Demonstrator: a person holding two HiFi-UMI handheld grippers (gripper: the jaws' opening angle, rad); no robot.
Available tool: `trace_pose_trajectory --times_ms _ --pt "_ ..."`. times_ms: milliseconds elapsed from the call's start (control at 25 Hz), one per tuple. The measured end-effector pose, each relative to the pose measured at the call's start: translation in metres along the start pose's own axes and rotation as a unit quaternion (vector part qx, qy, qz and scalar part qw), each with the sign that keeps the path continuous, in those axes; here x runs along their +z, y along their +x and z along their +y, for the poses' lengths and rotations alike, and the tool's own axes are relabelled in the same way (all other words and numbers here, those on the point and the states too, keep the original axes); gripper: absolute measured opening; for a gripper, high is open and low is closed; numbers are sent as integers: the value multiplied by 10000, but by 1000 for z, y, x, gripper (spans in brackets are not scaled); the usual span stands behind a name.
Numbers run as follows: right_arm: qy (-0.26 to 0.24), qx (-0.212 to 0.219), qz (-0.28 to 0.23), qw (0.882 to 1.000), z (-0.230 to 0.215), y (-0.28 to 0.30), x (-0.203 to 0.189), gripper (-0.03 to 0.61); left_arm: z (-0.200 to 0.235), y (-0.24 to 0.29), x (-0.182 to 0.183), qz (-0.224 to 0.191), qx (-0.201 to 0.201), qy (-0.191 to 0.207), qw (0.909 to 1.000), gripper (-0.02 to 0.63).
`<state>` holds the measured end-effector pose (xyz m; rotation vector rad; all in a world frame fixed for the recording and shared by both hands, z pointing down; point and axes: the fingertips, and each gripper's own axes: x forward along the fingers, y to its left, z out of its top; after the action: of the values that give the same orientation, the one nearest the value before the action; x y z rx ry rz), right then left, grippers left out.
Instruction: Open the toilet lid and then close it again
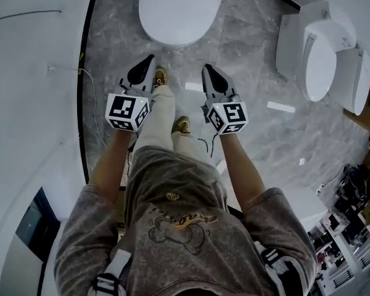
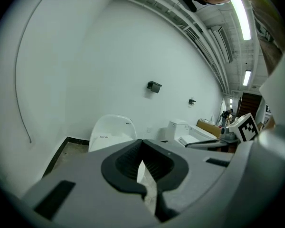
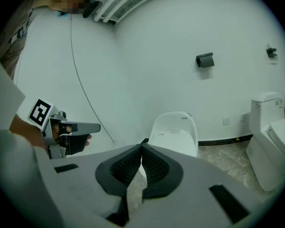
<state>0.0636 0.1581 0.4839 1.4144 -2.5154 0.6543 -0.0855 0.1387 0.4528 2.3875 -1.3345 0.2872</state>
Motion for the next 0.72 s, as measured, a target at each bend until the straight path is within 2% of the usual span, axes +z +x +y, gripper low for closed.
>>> trace_pose_trajectory --times_ms 240,440,720 --pt "59 36 304 9995 -23 78 -103 28 51 58 -103 244 -38 -30 9997 9" --pt "114 -74 410 9991 -53 127 -170 26 79 101 -188 541 -2 -26 9985 9" --pt "6 54 742 9972 -74 176 -245 26 107 147 -266 701 56 -107 9975 9"
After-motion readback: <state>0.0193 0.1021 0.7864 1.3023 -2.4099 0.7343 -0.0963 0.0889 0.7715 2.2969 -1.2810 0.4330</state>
